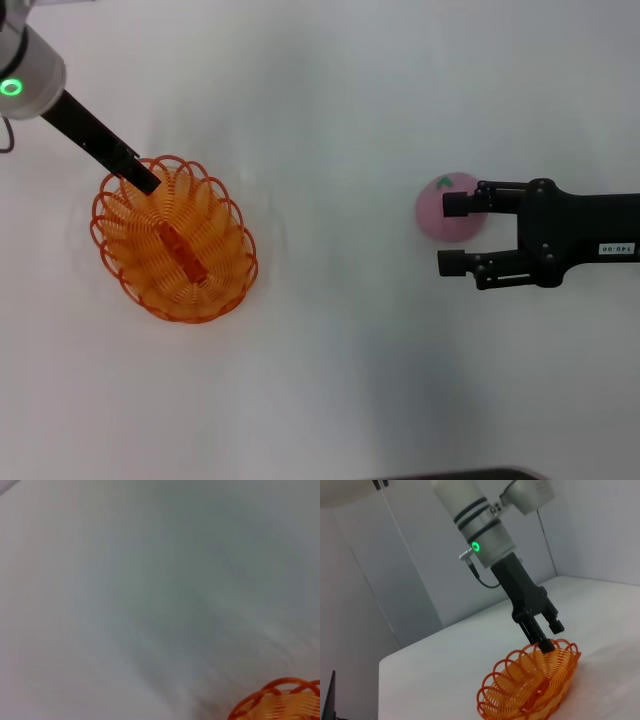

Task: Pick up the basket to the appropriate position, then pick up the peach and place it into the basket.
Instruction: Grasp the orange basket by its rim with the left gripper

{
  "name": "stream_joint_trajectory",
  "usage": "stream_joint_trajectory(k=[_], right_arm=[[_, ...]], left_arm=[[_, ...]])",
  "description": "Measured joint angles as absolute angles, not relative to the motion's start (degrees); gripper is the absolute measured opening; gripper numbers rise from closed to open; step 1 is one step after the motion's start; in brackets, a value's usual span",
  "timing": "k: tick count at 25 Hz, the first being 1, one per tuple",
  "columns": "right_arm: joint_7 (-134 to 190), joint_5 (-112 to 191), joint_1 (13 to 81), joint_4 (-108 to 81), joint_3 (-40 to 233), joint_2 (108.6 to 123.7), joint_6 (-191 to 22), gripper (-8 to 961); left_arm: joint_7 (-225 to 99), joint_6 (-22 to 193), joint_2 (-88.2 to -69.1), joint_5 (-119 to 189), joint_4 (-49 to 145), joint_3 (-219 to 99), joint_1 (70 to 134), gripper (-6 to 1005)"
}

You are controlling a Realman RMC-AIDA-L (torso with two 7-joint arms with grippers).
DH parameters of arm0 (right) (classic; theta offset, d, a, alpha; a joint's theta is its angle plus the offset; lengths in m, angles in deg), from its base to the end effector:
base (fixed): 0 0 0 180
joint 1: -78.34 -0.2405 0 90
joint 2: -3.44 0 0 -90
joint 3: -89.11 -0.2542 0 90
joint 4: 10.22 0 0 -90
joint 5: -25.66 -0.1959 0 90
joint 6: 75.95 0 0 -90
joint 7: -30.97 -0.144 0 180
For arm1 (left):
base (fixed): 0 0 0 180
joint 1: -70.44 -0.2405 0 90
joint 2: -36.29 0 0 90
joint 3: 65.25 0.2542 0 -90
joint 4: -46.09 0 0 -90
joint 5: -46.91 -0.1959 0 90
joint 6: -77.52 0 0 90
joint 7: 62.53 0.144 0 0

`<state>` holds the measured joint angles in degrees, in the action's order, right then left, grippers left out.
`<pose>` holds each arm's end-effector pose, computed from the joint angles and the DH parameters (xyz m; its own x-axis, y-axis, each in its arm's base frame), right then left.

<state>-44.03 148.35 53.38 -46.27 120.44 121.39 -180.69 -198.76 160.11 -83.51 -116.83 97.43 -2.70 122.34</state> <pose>0.2787 0.2590 0.0113 0.7557 -0.3965 -0.5212 -0.4520 -0.8917 0.0230 -0.1942 0.3952 -0.0037 0.6939 0.6503 -0.3093 0.4764 -0.7366 -0.4800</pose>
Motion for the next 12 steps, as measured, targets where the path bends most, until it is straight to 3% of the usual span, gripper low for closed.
stream_joint_trajectory(k=[12], right_arm=[[-43.8,148.4,53.4,-45.9,120.8,121.39,-180.2,854]], left_arm=[[-198.9,156.0,-83.46,-116.8,92.0,-0.9,123.1,701]])
